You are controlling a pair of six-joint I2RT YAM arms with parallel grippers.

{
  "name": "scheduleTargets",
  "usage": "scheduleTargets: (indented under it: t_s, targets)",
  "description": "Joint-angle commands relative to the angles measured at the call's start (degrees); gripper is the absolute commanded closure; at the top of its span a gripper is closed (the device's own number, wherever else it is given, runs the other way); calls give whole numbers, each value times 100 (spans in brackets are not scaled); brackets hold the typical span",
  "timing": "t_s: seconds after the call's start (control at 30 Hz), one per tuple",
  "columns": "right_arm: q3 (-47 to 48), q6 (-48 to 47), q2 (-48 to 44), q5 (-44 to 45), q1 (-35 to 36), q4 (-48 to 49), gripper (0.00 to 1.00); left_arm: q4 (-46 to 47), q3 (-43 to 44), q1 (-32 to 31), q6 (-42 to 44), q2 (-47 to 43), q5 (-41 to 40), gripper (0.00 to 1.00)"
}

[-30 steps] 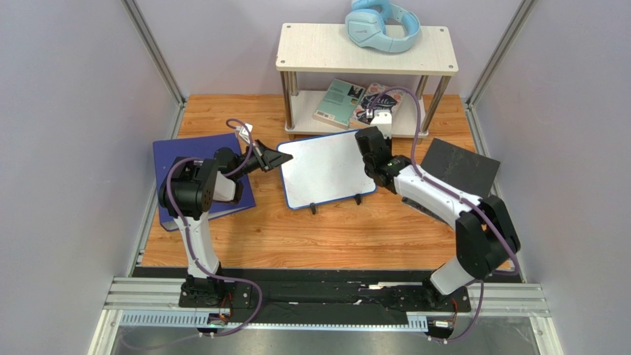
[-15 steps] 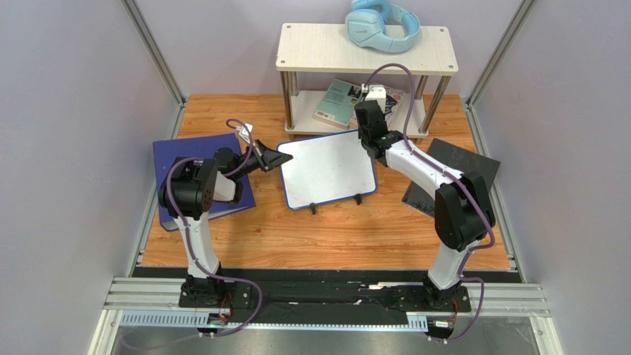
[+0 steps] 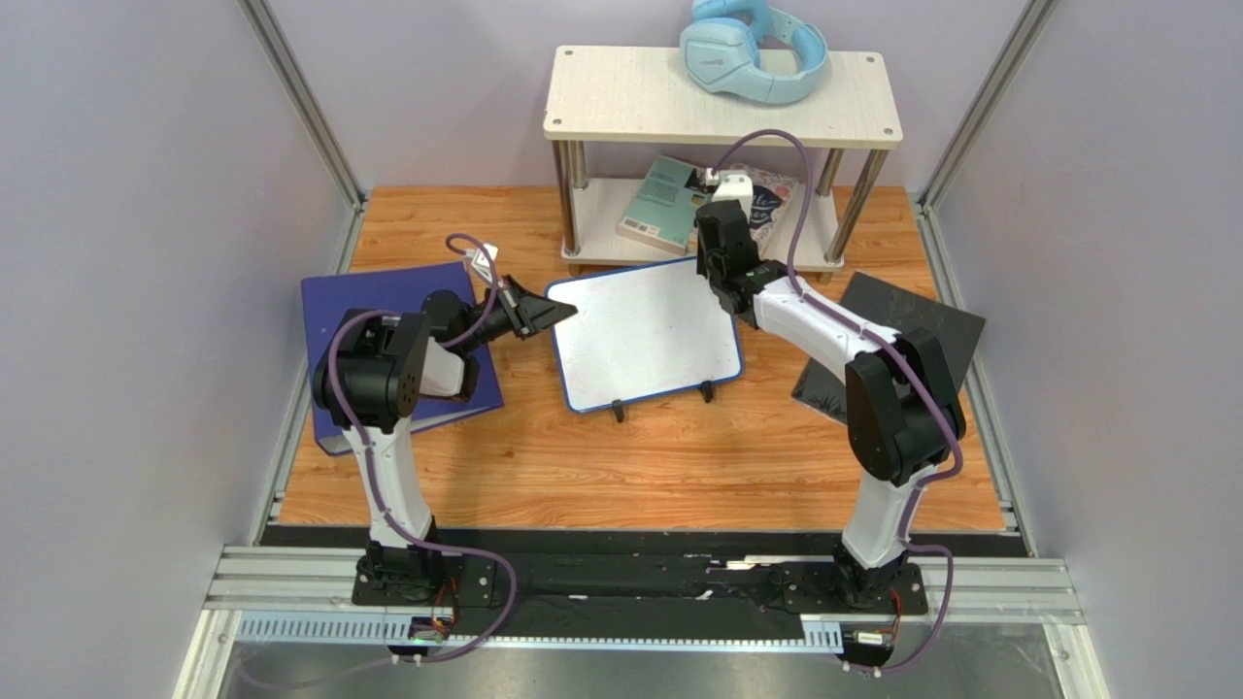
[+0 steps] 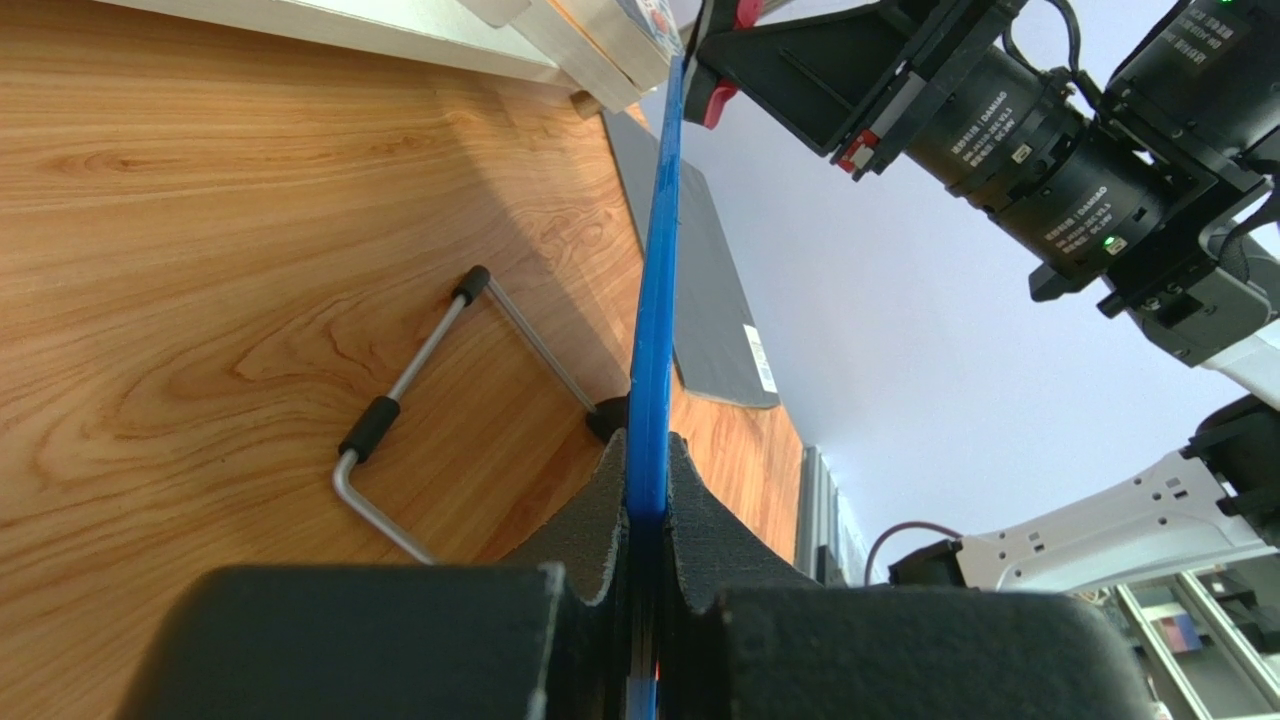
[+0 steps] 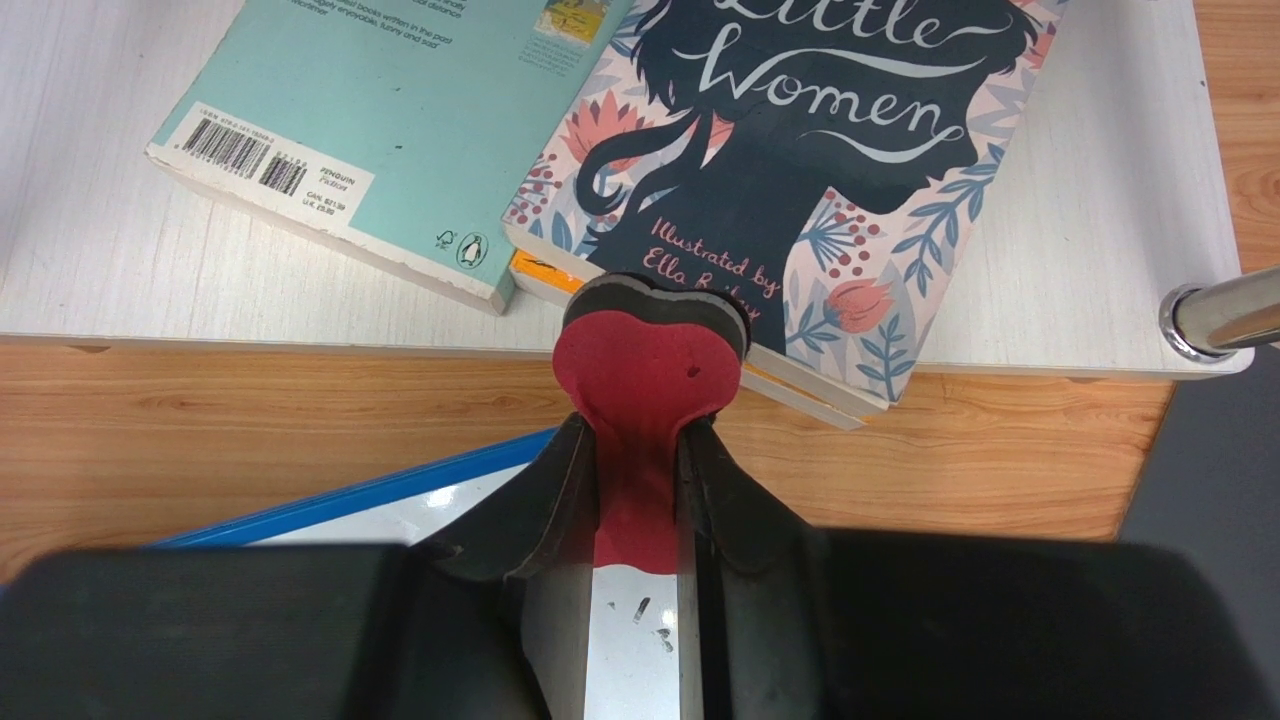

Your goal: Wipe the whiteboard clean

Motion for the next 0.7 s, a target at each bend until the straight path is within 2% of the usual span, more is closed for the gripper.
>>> scheduleTargets:
  t_s: [0.0,0.37,0.67]
  targets:
    - [-291,165,-7,-189,31,165,100,843,-7,-121,156,128,396,100]
    - [-1617,191,-631,-400,31,675,100,843,-25,-121,173,102,405,100]
    - [-2373,410,-1061,-576,31,561,100,843,-25,-121,182,93,396,100]
